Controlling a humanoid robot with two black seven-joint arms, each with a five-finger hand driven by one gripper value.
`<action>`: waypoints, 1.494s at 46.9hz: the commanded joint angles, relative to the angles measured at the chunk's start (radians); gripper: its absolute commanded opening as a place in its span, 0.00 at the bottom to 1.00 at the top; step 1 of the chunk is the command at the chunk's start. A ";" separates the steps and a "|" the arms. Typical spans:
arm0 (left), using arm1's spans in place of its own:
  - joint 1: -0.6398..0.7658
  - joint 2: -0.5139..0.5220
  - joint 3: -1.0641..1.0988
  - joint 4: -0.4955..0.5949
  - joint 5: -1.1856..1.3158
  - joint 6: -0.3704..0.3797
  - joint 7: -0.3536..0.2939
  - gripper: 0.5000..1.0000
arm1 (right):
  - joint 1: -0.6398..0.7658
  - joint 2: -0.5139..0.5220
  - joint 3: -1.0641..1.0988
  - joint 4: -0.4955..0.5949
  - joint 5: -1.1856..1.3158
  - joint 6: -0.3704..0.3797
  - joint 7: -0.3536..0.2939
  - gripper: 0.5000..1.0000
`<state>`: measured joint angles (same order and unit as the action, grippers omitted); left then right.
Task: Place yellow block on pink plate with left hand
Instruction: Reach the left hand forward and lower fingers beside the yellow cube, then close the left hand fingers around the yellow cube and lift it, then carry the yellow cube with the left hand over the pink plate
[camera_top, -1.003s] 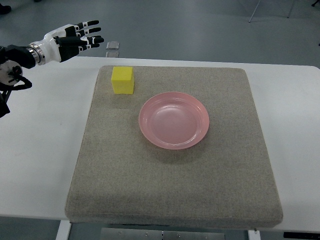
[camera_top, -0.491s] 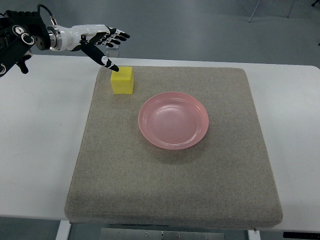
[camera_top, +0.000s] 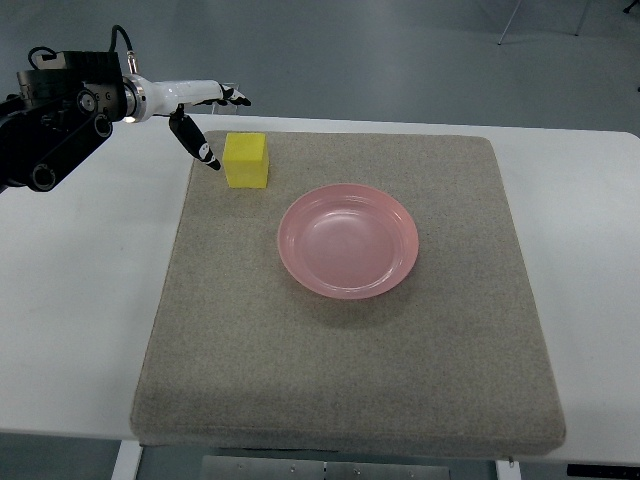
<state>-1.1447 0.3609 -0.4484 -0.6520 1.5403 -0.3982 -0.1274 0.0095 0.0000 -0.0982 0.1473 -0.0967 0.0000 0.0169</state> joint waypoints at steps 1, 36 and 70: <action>0.010 -0.016 0.002 0.011 0.023 0.006 0.000 0.98 | 0.000 0.000 0.000 0.000 0.000 0.000 0.000 0.85; 0.039 -0.076 0.002 0.057 0.032 0.073 0.000 0.33 | 0.000 0.000 0.000 0.000 0.000 0.000 0.000 0.85; -0.066 -0.014 -0.001 -0.101 0.008 0.095 -0.001 0.00 | 0.000 0.000 0.000 0.000 0.000 0.000 0.000 0.85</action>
<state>-1.1894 0.3500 -0.4480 -0.7608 1.5517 -0.2950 -0.1284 0.0093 0.0000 -0.0982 0.1473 -0.0966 0.0000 0.0170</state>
